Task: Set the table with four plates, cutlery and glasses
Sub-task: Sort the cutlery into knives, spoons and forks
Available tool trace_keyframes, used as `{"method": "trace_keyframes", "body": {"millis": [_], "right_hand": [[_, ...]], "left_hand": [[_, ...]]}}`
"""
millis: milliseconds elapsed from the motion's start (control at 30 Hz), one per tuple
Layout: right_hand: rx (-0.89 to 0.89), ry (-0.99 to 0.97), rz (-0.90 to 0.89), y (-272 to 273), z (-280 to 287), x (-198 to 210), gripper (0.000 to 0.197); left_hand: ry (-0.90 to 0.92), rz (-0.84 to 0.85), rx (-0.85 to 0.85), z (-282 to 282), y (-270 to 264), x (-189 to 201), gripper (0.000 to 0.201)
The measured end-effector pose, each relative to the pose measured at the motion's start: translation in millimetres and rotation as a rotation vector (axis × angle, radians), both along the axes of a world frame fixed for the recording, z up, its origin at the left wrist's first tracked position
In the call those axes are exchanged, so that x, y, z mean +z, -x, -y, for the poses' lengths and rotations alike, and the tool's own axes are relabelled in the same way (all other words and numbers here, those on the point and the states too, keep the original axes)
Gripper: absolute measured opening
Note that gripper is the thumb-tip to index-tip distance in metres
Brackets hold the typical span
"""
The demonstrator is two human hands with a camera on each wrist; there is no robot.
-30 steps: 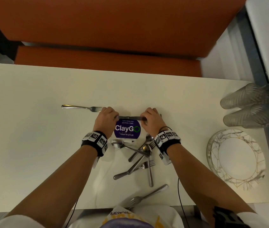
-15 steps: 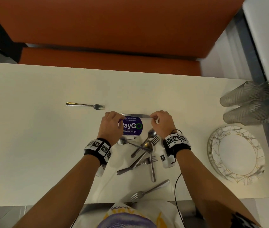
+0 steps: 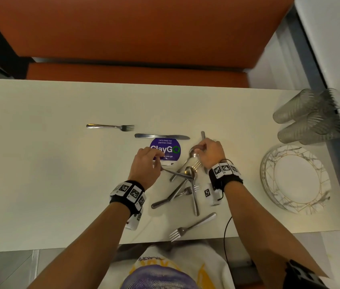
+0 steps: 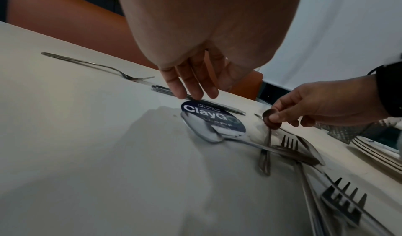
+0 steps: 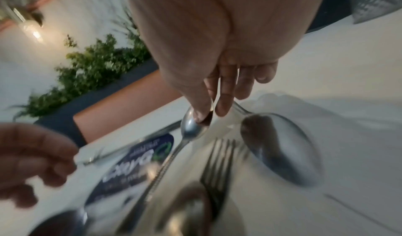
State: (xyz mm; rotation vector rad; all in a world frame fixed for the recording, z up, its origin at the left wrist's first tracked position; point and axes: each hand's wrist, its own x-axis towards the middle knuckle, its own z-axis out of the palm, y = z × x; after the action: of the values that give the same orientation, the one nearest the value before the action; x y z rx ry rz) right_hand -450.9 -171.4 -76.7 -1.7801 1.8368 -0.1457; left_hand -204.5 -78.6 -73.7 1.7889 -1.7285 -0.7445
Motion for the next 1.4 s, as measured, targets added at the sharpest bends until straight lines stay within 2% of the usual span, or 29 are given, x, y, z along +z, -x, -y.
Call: {"method": "trace_keyframes", "body": {"millis": [133,300,400,500,567,767,867,1000,1100,1233,1400], "right_hand": [[-0.116,0.163,0.263,-8,11,36,0.007],[-0.078,0.317,0.42,-31,20,82,0.009],[-0.041,0.359,0.477,-47,15,99,0.009],[-0.012,0.333,0.528,-64,6,103,0.009],[0.007,0.298,0.54,-75,-1,101,0.01],[-0.009,0.247,0.551,-90,-14,89,0.017],[-0.024,0.19,0.496,-87,-18,78,0.014],[0.049,0.072,0.345,-83,-34,48,0.013],[0.165,-0.045,0.149,-82,-47,25,0.01],[0.351,-0.119,-0.142,-85,-60,10,0.02],[0.322,-0.133,-0.148,-88,-66,9,0.024]], "left_hand": [[-0.042,-0.104,0.05,6,3,13,0.021],[-0.064,-0.327,0.08,20,20,44,0.029],[-0.136,-0.453,0.088,26,29,54,0.027],[-0.196,-0.547,0.083,26,33,61,0.015],[-0.195,-0.604,0.103,22,31,61,0.02],[-0.209,-0.598,0.206,7,6,41,0.027],[-0.248,-0.583,0.281,4,-9,33,0.03],[-0.348,-0.634,0.364,-5,-23,22,0.033],[-0.386,-0.631,0.407,-14,-29,13,0.033],[-0.427,-0.661,0.428,-24,-33,6,0.033],[-0.441,-0.632,0.473,-26,-36,8,0.034]]}}
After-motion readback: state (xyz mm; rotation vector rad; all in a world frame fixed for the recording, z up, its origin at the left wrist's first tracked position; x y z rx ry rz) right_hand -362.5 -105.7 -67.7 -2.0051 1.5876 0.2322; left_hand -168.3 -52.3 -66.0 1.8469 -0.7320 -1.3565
